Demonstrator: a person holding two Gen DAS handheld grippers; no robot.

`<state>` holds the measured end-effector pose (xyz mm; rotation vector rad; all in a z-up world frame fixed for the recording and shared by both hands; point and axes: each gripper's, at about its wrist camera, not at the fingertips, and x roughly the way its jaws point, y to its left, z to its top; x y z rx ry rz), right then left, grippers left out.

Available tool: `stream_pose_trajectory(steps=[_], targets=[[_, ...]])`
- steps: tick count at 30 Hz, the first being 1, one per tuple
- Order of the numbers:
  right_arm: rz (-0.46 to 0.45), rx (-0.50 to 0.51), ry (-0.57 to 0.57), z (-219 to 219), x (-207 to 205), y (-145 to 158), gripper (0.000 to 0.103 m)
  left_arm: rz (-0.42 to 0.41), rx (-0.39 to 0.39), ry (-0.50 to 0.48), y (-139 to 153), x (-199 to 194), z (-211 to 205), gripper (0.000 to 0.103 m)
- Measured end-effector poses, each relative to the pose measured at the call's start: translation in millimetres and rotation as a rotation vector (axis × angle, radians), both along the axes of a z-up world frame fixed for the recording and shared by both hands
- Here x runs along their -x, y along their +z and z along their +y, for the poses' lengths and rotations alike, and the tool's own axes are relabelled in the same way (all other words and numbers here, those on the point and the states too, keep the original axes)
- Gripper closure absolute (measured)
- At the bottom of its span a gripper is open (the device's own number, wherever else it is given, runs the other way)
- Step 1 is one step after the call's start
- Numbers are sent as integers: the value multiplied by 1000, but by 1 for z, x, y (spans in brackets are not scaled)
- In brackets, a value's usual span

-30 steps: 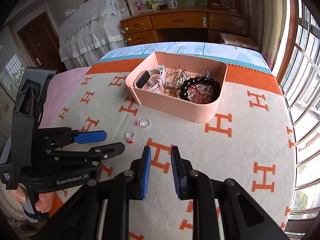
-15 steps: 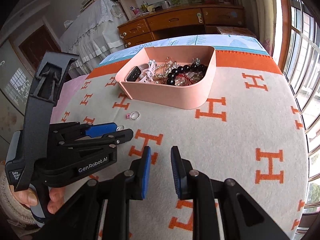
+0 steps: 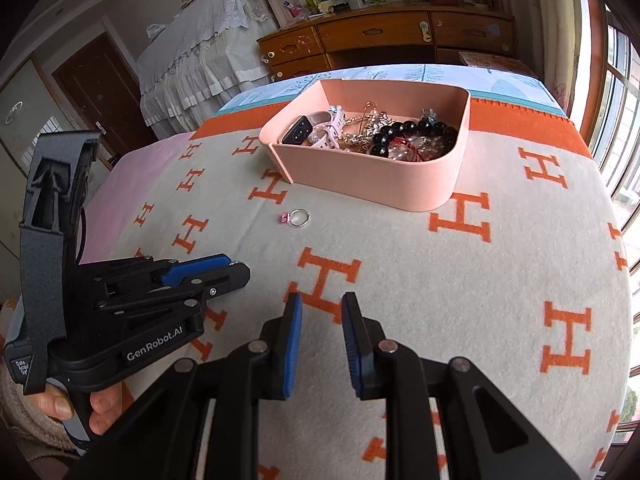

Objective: Organize jewelry
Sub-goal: 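Move the left gripper to a pink-stone ring and grasp it, then grasp the other pink-stone ring with the right gripper while the left gripper holds its ring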

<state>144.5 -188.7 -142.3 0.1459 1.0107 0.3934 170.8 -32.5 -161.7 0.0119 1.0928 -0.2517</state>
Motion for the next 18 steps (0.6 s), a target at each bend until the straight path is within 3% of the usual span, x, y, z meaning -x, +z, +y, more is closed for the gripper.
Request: stream_pose_trajectory(steps=[9,18], targets=[[81,40,20,47,-35,-14,82,4,78,45,-2,5,40,87],[44,127,-70,67,-58,-17,82,2,167,42,-3,1,70,87]])
